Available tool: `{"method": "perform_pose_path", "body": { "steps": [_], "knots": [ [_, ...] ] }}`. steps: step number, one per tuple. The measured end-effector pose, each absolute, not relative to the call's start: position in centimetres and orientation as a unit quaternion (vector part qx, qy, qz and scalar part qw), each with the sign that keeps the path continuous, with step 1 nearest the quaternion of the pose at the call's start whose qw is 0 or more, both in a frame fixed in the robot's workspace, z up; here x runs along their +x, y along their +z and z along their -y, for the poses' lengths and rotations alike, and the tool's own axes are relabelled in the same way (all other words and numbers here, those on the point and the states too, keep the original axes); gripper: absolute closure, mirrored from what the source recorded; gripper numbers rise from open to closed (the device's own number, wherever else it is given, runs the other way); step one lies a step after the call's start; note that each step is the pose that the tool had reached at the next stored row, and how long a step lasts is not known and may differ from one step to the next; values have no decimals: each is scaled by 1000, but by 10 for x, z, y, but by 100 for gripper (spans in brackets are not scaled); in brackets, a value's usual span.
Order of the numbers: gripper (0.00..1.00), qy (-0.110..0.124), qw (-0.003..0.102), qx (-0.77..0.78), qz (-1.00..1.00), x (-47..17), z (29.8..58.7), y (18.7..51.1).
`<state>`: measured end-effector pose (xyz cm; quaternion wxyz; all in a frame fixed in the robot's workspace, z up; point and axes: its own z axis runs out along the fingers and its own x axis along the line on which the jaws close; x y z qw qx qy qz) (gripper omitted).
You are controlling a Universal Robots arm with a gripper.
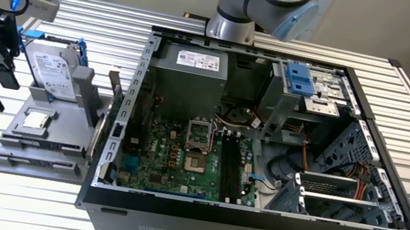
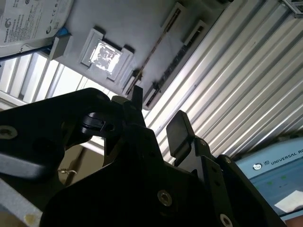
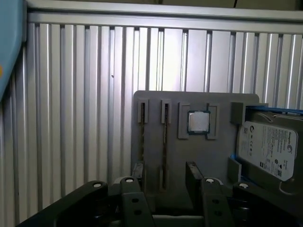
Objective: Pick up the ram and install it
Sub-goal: 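Pick up the ram and move it above insertion slot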
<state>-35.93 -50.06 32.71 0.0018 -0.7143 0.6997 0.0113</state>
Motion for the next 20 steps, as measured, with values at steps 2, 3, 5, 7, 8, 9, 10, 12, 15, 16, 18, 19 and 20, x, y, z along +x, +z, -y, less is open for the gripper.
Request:
{"method": "perform_pose_path", "body": {
  "steps": [2,3,5,7,8,9,10,12,15,16,18,19,20],
  "knots": [
    [0,11,2,-714,-700,-359,501,325],
    [0,11,2,-714,-700,-359,501,324],
    [0,11,2,-714,-700,-359,501,322],
    [0,11,2,-714,-700,-359,501,320],
    [0,11,2,-714,-700,-359,501,319],
    [0,11,2,-714,-700,-359,501,318],
    [0,11,2,-714,-700,-360,501,317],
    [0,11,2,-714,-700,-360,502,316],
    [0,11,2,-714,-700,-360,503,313],
    [0,11,2,-714,-700,-360,503,312],
    [0,11,2,-714,-700,-360,504,310],
    [0,11,2,-714,-700,-360,505,309],
    [0,11,2,-714,-700,-360,505,308]
  ]
}}
